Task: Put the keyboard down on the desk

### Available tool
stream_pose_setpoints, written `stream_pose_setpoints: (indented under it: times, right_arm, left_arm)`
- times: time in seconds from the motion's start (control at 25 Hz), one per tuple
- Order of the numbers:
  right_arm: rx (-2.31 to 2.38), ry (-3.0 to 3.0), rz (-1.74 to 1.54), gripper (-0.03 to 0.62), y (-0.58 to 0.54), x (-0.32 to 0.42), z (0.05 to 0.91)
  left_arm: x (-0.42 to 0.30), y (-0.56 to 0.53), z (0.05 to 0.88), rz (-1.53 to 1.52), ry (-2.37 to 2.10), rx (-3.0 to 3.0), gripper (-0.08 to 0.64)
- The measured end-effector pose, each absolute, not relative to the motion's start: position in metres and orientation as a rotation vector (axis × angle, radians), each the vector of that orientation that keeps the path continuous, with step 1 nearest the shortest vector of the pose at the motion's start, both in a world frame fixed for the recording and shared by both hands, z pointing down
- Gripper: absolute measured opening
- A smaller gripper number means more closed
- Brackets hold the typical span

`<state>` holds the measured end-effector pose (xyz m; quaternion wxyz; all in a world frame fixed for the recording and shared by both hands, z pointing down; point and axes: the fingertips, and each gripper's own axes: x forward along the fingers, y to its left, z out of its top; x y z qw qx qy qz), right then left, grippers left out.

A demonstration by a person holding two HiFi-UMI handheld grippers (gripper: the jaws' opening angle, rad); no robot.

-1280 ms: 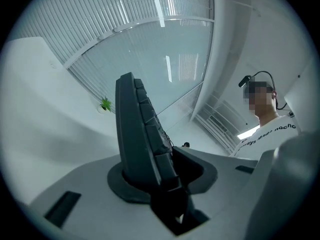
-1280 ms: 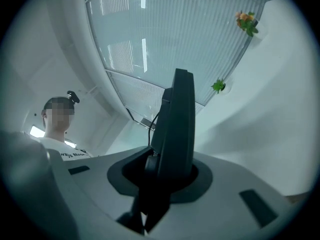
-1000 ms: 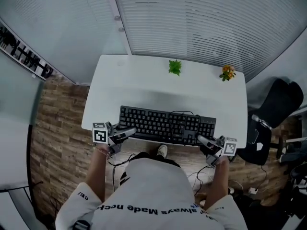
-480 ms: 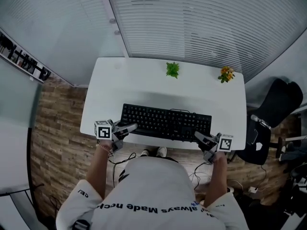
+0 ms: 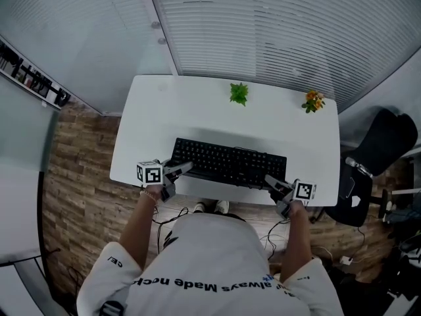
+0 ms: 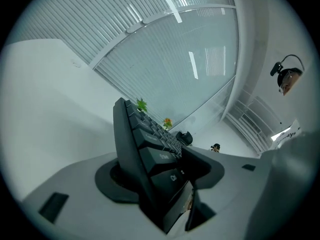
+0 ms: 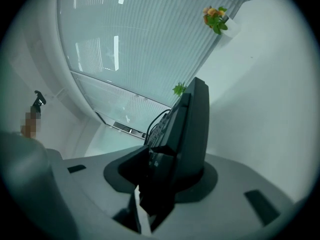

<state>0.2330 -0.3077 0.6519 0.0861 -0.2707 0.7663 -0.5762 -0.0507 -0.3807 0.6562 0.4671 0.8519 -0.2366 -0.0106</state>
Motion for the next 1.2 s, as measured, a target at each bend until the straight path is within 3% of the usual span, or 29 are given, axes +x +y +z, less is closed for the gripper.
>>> stream_pose_setpoints:
  times: [0.36,1.2]
  right_arm:
    - [-1.020,2.242,-1.890,0.212,-0.320,0.248,0.717]
    - [-1.215,2.149,-2.078,0.279,-0.321,0.249,0.771]
  left_arm:
    - [-0.051,-0.389,0.708,0.020,-0.682,1.988,0.295]
    - [-0.058,-0.389,0.768,0.256,-0.847,1.865,0.359]
